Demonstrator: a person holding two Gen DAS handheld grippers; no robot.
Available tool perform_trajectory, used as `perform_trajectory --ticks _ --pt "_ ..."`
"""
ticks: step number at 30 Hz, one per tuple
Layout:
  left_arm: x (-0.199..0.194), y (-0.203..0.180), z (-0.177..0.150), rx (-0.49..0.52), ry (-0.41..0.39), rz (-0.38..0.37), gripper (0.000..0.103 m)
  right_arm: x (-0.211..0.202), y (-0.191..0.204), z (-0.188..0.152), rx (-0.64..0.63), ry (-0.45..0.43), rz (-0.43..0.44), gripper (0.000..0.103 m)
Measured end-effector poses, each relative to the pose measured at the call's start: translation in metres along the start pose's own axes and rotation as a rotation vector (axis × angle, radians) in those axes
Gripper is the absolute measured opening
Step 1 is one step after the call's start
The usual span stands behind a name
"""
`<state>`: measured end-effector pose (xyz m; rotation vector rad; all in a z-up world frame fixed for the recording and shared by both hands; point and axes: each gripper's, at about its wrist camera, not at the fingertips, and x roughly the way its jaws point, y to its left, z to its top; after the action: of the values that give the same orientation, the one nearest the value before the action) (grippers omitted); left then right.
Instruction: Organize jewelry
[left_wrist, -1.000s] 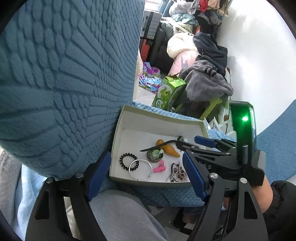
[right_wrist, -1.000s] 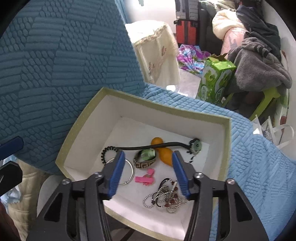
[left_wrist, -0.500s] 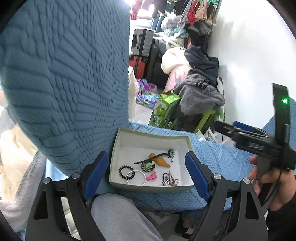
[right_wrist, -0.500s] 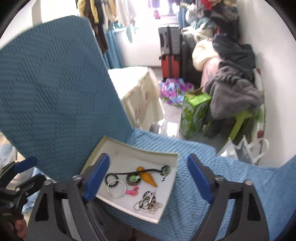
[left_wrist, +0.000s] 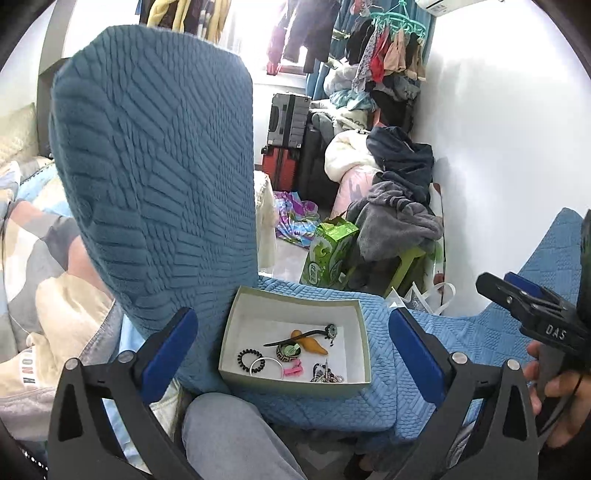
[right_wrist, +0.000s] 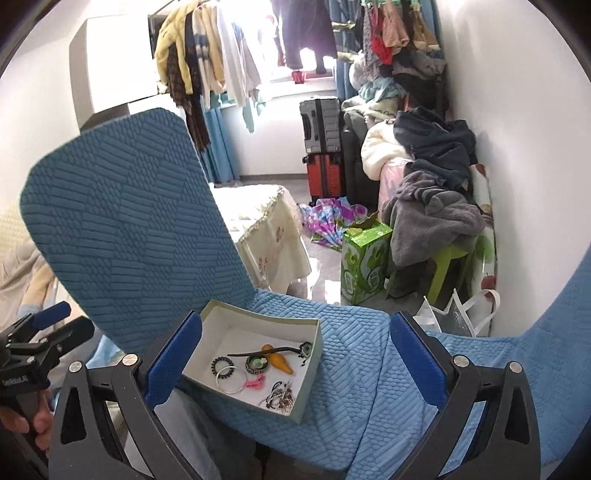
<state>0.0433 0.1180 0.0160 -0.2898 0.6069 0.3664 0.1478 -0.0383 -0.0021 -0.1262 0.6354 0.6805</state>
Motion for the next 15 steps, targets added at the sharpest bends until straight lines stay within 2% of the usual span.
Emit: perform_trajectory --ticks 8,15 --pt "-0.017 -0.010 -0.010 0.016 -0.019 -0.001 0.103 -0.038 0.005 -0.017 0.000 -0.052 -0.039 0.103" --pt "-0.021 -0.012 -0.018 0.020 -0.002 0.001 0.103 -0.046 0.004 -0.040 0.009 -0.019 -0.052 0.103"
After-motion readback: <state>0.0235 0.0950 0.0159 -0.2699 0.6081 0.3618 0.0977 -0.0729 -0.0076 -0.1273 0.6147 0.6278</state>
